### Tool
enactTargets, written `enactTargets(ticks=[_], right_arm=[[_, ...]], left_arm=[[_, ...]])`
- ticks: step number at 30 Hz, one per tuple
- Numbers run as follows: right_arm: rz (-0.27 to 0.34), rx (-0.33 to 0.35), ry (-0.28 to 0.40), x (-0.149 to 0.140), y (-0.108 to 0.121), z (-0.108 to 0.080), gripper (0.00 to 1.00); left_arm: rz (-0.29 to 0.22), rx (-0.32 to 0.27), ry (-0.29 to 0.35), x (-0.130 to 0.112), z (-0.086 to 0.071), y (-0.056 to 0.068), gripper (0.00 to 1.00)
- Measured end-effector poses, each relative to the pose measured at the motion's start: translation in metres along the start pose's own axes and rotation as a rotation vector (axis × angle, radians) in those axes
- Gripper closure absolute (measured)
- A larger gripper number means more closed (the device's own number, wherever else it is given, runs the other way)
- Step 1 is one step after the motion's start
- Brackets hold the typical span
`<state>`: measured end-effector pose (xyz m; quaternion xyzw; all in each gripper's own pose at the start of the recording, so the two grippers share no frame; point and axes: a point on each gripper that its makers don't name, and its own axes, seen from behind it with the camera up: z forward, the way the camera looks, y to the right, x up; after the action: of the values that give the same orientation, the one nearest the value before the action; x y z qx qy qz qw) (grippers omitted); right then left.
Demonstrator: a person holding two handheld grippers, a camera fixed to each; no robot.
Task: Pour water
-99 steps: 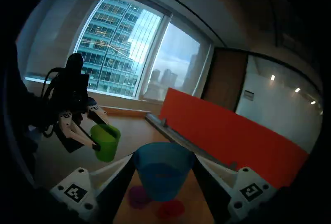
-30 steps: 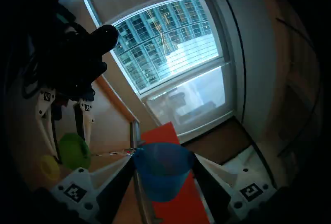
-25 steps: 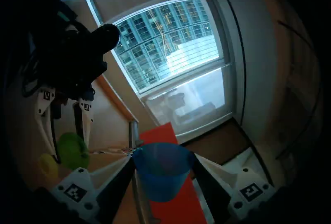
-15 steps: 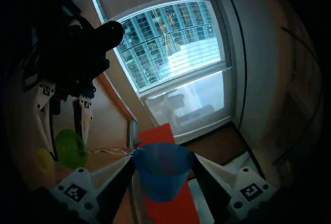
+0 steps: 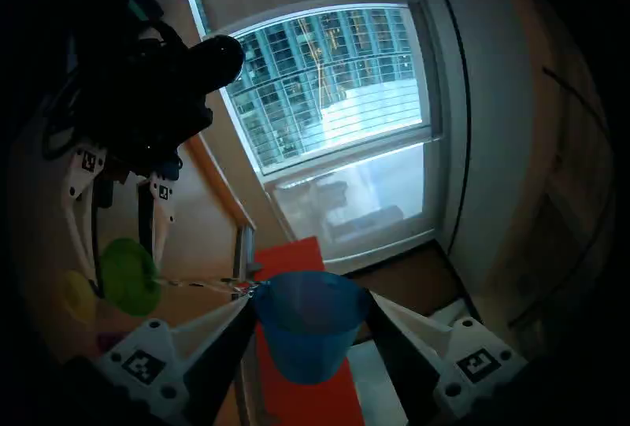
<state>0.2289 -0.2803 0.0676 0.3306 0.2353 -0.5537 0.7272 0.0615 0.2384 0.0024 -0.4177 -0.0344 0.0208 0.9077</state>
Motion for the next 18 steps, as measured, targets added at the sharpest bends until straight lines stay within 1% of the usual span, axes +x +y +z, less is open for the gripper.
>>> enactTargets(ticks=[18], right_arm=[[-0.091, -0.027, 0.007, 0.005, 0.012, 0.001, 0.06]], left_arm=[[0.006, -0.003, 0.002, 0.002, 0.001, 0.002, 0.12]])
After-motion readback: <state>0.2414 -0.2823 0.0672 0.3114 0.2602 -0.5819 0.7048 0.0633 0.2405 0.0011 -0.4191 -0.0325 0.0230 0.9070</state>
